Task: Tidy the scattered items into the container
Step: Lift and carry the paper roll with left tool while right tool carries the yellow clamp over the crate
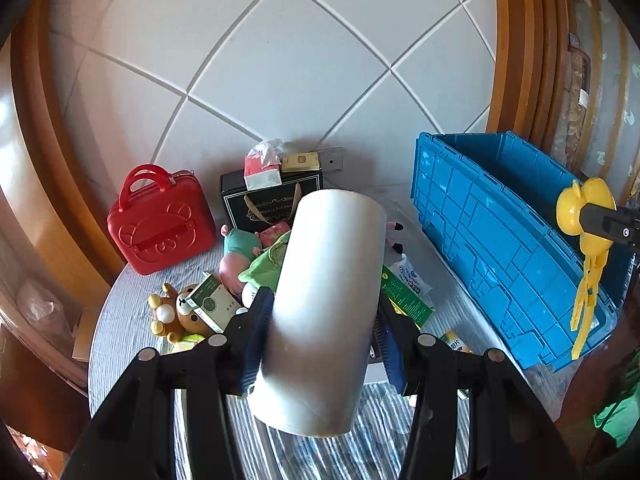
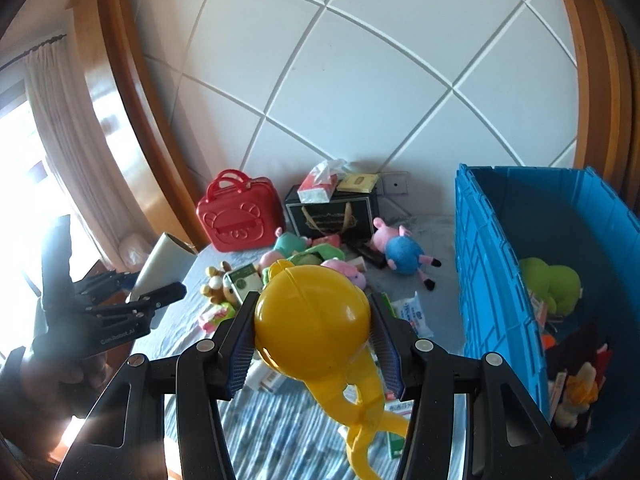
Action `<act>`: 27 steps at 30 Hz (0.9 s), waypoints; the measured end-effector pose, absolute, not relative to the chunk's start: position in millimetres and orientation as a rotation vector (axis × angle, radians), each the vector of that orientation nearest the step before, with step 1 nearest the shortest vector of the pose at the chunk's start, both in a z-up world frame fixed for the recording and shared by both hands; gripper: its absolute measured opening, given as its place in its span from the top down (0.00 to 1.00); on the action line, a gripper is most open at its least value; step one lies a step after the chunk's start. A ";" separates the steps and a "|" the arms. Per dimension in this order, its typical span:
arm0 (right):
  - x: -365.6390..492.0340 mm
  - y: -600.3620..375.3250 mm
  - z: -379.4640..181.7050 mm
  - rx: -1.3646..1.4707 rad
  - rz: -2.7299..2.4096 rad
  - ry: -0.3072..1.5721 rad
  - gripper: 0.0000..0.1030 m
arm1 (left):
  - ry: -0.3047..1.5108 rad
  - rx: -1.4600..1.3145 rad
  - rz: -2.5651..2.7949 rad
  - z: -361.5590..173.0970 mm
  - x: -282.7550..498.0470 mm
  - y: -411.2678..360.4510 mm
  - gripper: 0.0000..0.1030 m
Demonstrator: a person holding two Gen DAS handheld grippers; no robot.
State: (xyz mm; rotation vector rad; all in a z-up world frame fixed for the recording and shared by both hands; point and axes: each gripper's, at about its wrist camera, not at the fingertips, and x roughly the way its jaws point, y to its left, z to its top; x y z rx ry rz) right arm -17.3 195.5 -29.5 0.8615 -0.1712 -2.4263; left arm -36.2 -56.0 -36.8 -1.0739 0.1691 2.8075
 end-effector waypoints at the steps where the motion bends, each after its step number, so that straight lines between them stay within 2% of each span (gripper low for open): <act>1: -18.2 199.3 -27.6 0.853 -2.428 -0.174 0.50 | 0.172 -1.069 2.807 -34.5 -37.9 -51.2 0.53; 16: -43.2 277.8 1.4 0.736 -2.502 -0.231 0.50 | 0.255 -0.958 2.737 -3.7 -83.9 50.6 0.53; 27: -54.5 349.5 2.2 0.719 -2.591 -0.280 0.50 | 0.319 -0.889 2.633 6.2 -110.9 138.6 0.53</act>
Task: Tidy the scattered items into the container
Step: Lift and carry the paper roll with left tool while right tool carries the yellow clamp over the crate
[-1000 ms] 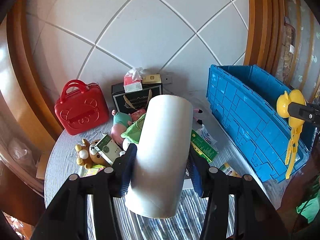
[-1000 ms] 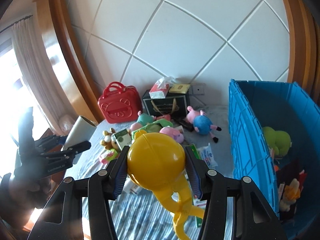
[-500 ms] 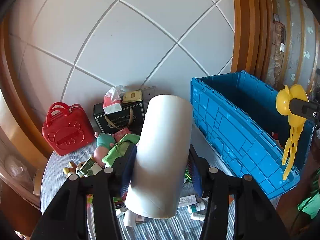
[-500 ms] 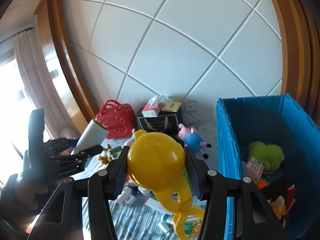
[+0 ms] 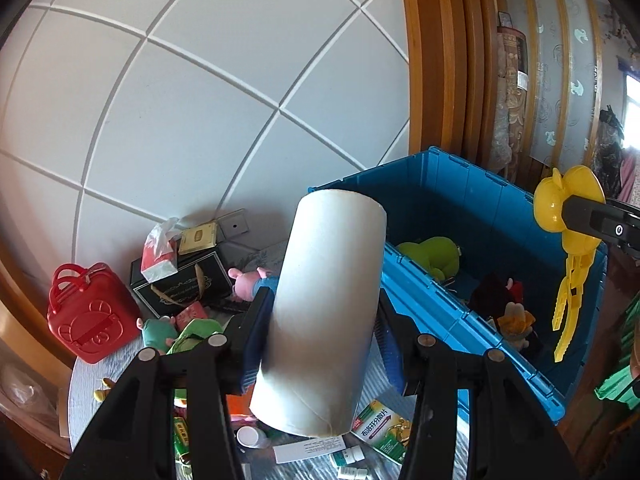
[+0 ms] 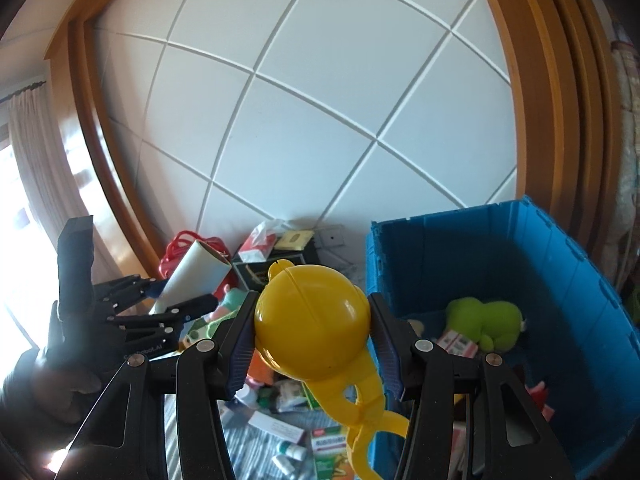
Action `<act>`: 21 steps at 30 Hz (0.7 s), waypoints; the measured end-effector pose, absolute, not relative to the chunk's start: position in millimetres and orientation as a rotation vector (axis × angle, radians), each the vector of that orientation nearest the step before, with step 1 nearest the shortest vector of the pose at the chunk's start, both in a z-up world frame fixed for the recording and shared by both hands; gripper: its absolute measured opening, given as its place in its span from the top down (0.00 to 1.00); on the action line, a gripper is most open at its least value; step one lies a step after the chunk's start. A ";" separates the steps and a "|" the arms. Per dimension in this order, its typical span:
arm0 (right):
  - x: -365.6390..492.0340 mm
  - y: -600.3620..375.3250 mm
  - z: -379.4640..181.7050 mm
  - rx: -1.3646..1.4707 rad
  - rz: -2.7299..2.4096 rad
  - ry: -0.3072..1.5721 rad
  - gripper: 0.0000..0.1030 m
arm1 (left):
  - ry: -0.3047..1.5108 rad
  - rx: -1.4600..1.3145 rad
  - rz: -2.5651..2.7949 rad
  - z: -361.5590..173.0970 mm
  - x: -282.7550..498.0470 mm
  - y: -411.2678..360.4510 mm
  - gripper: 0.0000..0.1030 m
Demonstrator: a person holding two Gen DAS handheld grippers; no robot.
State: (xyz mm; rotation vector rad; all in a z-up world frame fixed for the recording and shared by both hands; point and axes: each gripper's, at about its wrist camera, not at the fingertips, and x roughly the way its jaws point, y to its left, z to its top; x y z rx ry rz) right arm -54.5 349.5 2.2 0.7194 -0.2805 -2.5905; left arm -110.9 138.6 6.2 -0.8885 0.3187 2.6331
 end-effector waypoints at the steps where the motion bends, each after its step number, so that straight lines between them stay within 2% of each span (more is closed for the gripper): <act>1: -55.8 354.8 2.0 0.720 -2.598 -0.283 0.50 | 0.322 -0.882 2.625 6.9 -112.4 146.1 0.53; 21: -73.3 451.4 -18.4 0.740 -2.748 -0.404 0.50 | 0.420 -0.861 2.428 -1.9 -151.3 281.1 0.53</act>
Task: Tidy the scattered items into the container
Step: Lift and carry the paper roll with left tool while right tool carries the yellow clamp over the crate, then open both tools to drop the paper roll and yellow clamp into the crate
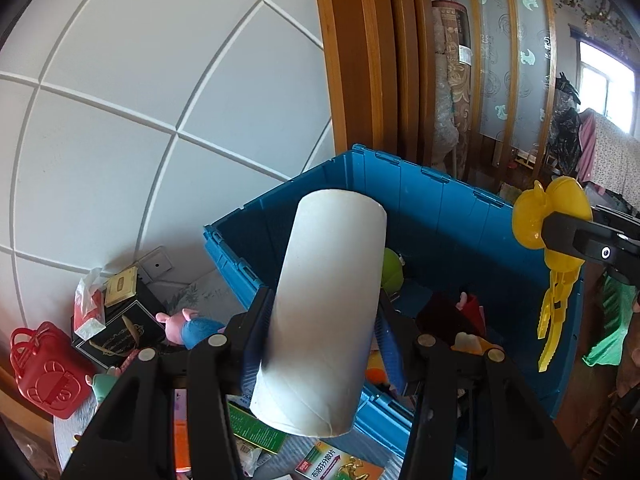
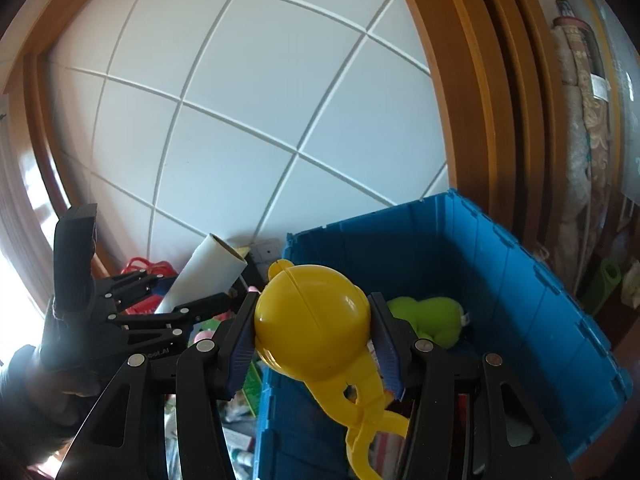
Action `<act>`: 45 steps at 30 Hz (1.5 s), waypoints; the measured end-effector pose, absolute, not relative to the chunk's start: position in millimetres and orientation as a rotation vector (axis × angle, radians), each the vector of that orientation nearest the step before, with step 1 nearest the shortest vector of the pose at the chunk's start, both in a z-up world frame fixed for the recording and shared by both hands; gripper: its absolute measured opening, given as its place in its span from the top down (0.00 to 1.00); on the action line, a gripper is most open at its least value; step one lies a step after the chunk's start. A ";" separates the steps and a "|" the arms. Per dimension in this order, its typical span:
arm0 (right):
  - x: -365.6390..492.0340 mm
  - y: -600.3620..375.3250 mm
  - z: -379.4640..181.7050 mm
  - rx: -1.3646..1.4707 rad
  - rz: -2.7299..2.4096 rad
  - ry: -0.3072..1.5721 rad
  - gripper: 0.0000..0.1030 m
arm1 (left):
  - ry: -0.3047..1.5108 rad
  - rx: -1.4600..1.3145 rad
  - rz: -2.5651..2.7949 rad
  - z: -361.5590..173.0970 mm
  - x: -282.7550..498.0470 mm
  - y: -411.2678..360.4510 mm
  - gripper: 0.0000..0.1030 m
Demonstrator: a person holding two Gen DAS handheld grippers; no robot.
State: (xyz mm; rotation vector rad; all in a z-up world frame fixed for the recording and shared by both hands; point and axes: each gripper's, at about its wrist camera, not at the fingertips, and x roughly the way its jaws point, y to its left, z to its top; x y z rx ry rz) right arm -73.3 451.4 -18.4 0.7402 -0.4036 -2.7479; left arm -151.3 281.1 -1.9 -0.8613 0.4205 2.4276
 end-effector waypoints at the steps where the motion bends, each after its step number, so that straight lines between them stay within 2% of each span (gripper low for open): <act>1: -73.8 456.3 -20.1 0.743 -2.757 -0.414 0.50 | 0.427 -0.864 2.417 -3.1 -153.7 288.1 0.53; 17: -80.9 515.5 -43.7 0.805 -2.867 -0.516 0.50 | 0.493 -0.873 2.292 -22.9 -172.9 372.8 0.53; 31: -97.2 521.6 -41.2 0.834 -2.874 -0.500 0.50 | 0.497 -0.849 2.278 -15.7 -186.2 389.4 0.53; 33: -101.2 522.2 -41.2 0.835 -2.874 -0.496 0.50 | 0.480 -0.852 2.281 -14.6 -189.1 389.1 0.53; 36: -108.8 519.7 -42.2 0.852 -2.865 -0.458 0.49 | 0.313 -0.841 2.311 -2.7 -196.5 377.7 0.52; 37: -111.4 516.7 -42.0 0.862 -2.864 -0.428 0.36 | 0.282 -0.844 2.335 0.9 -199.1 374.8 0.41; 38: -112.3 514.3 -41.0 0.856 -2.872 -0.408 0.21 | 0.263 -0.848 2.352 3.5 -201.2 371.6 0.14; 39: -111.3 512.9 -39.4 0.829 -2.886 -0.400 0.03 | 0.246 -0.844 2.366 5.6 -202.9 367.6 0.05; 40: -110.7 511.5 -38.0 0.805 -2.891 -0.394 0.01 | 0.247 -0.839 2.383 6.9 -203.5 363.6 0.00; 45: -111.9 510.1 -40.3 0.762 -2.882 -0.425 0.00 | 0.287 -0.848 2.431 5.3 -205.7 340.0 0.00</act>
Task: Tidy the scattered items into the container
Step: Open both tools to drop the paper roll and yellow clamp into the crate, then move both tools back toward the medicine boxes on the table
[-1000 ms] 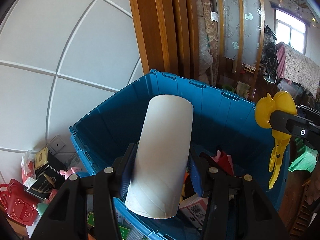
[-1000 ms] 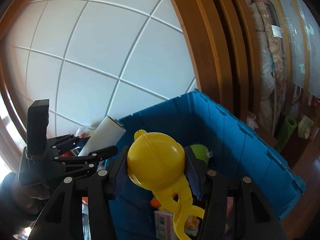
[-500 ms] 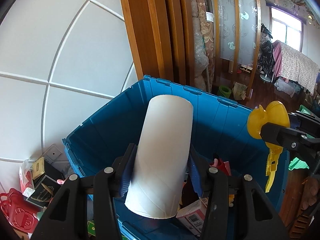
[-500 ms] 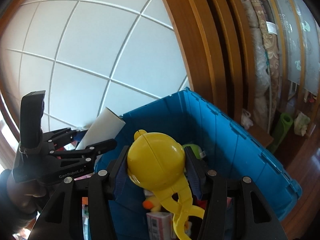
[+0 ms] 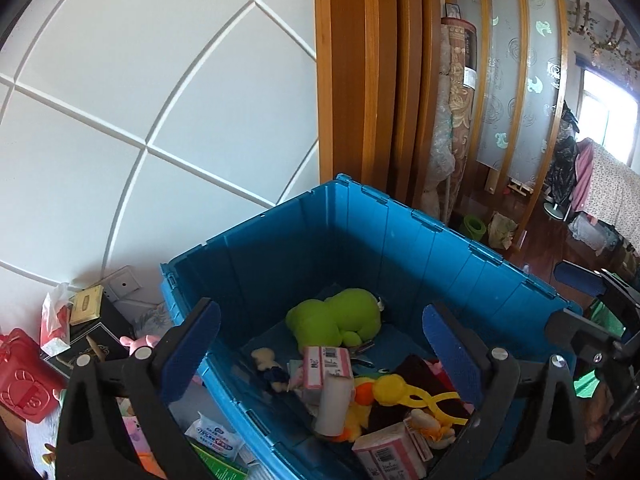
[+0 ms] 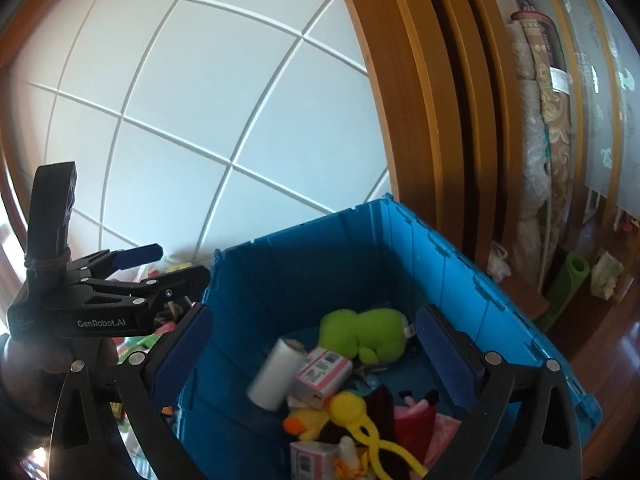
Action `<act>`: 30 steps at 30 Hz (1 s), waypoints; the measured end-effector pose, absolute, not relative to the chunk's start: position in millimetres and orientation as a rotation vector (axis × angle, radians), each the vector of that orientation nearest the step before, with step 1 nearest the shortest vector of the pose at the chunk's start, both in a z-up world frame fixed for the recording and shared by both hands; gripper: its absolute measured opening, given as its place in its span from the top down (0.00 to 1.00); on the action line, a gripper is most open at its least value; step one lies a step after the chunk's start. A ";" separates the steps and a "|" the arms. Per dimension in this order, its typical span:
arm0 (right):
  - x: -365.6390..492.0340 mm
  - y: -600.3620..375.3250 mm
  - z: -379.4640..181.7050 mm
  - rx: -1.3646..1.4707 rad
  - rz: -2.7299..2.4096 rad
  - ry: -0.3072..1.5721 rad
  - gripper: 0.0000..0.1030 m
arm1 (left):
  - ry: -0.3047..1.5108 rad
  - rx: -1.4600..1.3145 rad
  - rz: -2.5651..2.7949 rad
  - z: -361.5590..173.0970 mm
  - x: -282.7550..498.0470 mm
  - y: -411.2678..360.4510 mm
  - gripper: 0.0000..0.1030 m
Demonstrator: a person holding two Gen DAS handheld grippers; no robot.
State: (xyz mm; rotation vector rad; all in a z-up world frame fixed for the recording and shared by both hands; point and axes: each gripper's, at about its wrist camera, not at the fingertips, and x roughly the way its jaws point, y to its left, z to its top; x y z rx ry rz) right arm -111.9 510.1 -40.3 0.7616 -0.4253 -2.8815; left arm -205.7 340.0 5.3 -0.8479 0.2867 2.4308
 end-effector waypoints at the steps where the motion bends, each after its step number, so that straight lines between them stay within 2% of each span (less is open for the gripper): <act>1: -112.2 509.8 -41.2 0.759 -2.873 -0.431 0.00 | 0.289 -0.852 2.435 4.7 -205.7 335.3 0.00; 20: -94.9 452.5 -37.8 0.741 -2.757 -0.350 0.00 | 0.221 -0.911 2.482 -14.1 -176.6 262.5 0.00; 30: -75.2 403.8 -30.7 0.742 -2.692 -0.299 0.00 | 0.157 -0.955 2.568 -23.2 -147.9 190.7 0.00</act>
